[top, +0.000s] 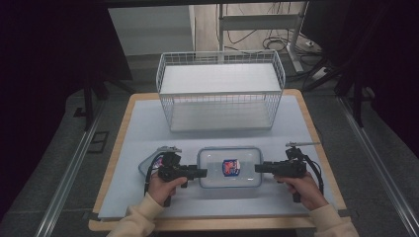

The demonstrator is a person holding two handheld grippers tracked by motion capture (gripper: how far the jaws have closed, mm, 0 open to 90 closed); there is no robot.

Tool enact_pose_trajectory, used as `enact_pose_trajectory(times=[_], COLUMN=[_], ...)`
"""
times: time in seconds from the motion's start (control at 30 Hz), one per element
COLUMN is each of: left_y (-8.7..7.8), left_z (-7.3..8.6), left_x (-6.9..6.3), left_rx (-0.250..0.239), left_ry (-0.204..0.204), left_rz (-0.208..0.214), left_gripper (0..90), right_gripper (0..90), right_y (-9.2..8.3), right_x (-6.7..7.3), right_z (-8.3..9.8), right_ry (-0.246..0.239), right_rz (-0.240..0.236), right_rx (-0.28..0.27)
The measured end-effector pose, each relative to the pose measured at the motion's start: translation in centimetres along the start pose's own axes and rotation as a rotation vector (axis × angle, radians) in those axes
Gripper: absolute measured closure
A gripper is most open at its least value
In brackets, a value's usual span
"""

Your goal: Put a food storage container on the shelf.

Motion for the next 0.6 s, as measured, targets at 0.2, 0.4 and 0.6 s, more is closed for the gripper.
enact_pose_trajectory(times=[0.2,0.4,0.6], left_y=[-0.09,-0.04,-0.1], left_z=[-0.04,0.01,0.05], left_x=[0.08,0.17,0.1], left_rx=[0.002,-0.002,-0.009], left_ry=[0.001,-0.008,-0.015], left_rz=[0.009,0.011,0.006], left_gripper=[51.1,51.5,52.0], right_gripper=[51.4,51.6,51.6], right_y=[-0.08,-0.09,-0.01], right_x=[-0.06,-0.05,0.05], right_z=[-0.02,0.0,0.08], right_ry=[-0.003,-0.004,-0.002], right_rz=[-0.008,-0.007,0.0], right_rx=[0.002,0.001,-0.012])
Point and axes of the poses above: each handheld gripper's, and its own axes: y roughly forward along the jaws, z roughly out of its underside, x roughly to its left, the point moved 2 cm from there along y, roughly forward along the jaws, and after that the axes turned 15 degrees about -z, right-handed, at the moved point
